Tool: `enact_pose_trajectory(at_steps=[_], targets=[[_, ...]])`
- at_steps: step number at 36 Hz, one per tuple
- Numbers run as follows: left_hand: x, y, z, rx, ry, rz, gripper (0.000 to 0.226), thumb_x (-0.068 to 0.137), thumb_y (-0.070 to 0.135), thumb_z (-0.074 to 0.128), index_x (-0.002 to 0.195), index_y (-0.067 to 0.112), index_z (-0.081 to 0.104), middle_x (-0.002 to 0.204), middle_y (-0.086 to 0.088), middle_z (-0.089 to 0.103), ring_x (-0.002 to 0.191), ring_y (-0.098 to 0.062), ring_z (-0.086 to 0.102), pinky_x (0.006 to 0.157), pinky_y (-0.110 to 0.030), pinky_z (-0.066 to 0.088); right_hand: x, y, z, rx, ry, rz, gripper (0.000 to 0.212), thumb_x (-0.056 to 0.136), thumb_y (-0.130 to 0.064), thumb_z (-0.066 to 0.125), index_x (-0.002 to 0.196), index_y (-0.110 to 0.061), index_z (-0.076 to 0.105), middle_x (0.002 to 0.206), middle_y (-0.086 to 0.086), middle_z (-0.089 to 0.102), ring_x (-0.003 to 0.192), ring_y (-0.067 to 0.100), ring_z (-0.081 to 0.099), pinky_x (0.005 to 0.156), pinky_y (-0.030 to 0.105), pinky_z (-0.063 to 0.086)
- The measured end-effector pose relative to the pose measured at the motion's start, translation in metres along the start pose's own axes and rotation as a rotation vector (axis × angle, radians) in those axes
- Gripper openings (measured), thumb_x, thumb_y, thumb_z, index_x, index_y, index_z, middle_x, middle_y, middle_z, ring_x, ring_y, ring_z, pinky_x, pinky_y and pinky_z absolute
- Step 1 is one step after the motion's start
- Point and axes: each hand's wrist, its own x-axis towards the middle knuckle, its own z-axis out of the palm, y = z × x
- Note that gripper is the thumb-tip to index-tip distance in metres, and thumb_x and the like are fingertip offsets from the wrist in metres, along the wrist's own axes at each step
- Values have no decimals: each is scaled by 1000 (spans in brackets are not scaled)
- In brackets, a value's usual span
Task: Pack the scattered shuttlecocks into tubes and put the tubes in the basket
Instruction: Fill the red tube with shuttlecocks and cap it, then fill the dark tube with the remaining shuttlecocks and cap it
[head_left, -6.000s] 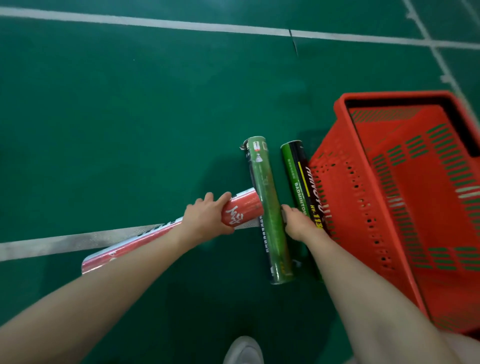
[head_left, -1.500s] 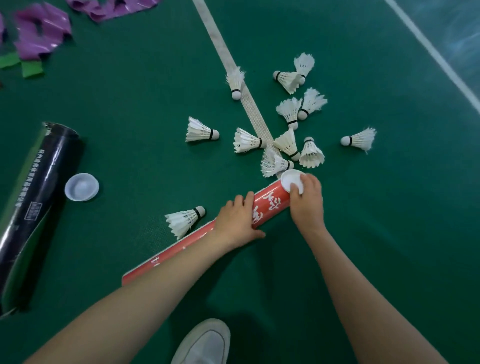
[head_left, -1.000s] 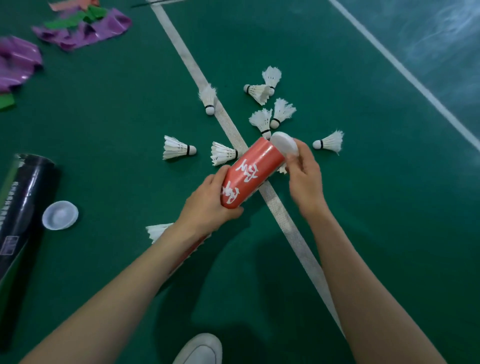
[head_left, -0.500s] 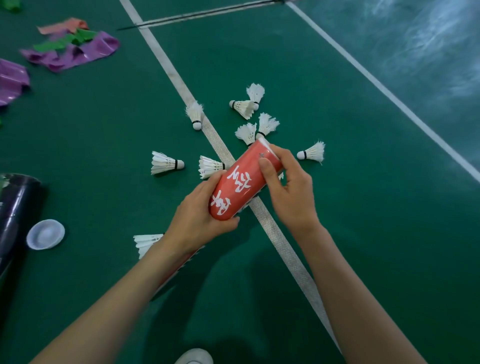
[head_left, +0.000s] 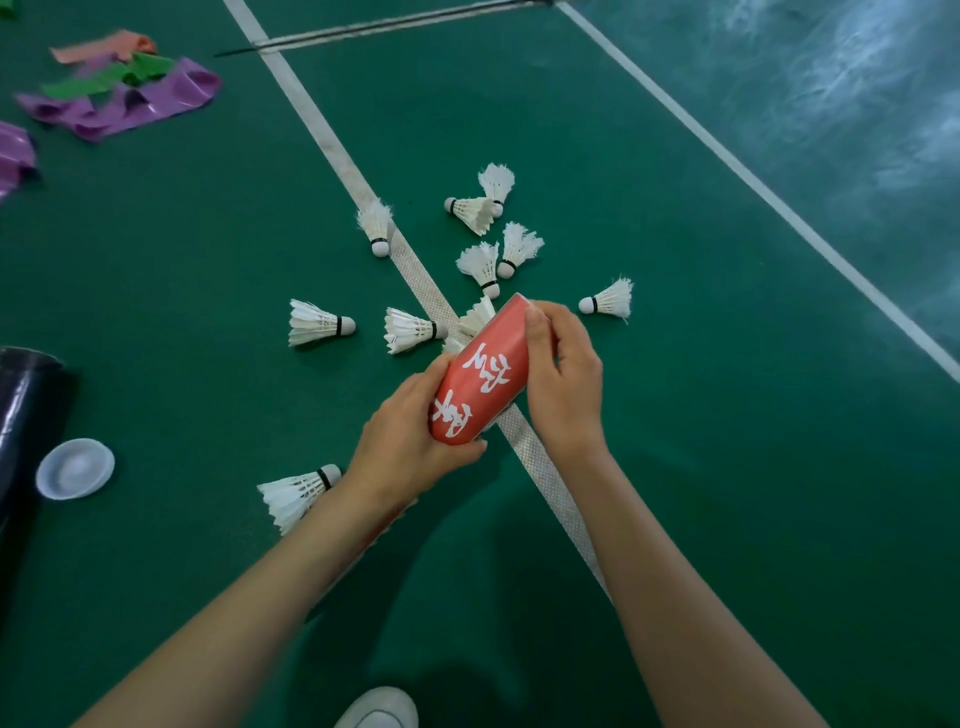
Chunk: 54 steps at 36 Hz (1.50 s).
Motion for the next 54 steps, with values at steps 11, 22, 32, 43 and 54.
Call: enact_pose_trajectory(at_steps=[11, 22, 32, 43, 54], targets=[[9, 15, 19, -66, -305, -19, 107, 70, 43, 81, 151, 39, 12, 131, 14, 40, 110, -6, 49, 95, -25, 42, 11, 24, -19, 215, 42, 367, 18, 94, -37, 55, 107, -28, 47, 119, 3, 42, 100, 15, 55, 84, 34, 55], [6, 31, 83, -70, -490, -87, 87, 64, 52, 79, 136, 29, 39, 112, 4, 58, 92, -14, 63, 80, -32, 56, -6, 85, -66, 352, 112, 784, 104, 80, -26, 74, 144, -39, -8, 126, 8, 49, 100, 23, 62, 90, 45, 52], [-14, 28, 144, -166, -919, -148, 61, 90, 18, 65, 145, 13, 39, 145, -2, 47, 124, -11, 51, 104, -26, 42, -45, 140, -127, -215, 152, 788, 103, 82, -40, 69, 149, -36, -10, 132, 9, 39, 100, 25, 58, 88, 48, 51], [-71, 70, 235, -239, -1009, 20, 80, 81, -1, 68, 148, 18, 29, 136, 5, 49, 114, -10, 57, 96, -25, 49, -81, 171, -179, -465, 372, 868, 69, 90, -24, 57, 145, -16, 16, 136, 14, 37, 114, 36, 50, 92, 46, 45], [-67, 49, 243, -52, -960, 48, 44, 91, 4, 57, 134, 13, 54, 133, -2, 58, 123, -13, 53, 103, -21, 39, -121, 186, -204, -1001, 16, 859, 45, 92, -18, 54, 134, -15, 39, 157, 16, -4, 145, 34, -3, 115, 54, 14]])
